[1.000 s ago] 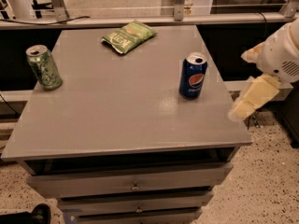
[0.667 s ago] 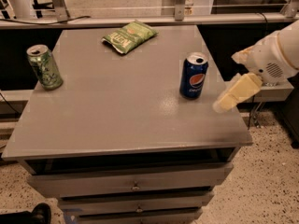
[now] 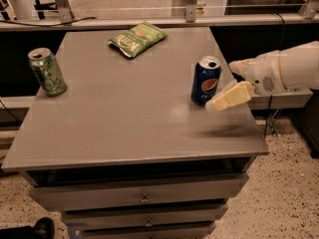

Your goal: Move pepsi can near green jalapeno chip bag

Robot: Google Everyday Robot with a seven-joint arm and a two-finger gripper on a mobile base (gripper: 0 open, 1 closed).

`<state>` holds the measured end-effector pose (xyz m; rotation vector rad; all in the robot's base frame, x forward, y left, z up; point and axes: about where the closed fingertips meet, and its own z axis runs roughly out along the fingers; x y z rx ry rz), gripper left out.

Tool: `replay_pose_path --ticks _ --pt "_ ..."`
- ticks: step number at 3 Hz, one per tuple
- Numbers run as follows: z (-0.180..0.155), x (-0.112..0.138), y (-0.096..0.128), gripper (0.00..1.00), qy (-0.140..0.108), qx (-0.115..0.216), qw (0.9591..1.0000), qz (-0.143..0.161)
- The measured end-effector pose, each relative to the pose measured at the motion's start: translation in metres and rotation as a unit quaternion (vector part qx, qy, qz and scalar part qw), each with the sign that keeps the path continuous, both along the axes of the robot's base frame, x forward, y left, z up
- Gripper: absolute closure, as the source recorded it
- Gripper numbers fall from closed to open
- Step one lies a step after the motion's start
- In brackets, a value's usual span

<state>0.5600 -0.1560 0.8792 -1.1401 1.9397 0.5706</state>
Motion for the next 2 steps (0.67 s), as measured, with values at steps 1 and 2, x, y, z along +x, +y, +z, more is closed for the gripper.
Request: replay_pose_path --ticks 1,2 --pt "-0.005 0.014 0.021 0.0 -0.023 0.078 0.9966 0.011" --pt "-0.006 0.024 0.04 0.19 -0.041 0.13 0.9904 0.023"
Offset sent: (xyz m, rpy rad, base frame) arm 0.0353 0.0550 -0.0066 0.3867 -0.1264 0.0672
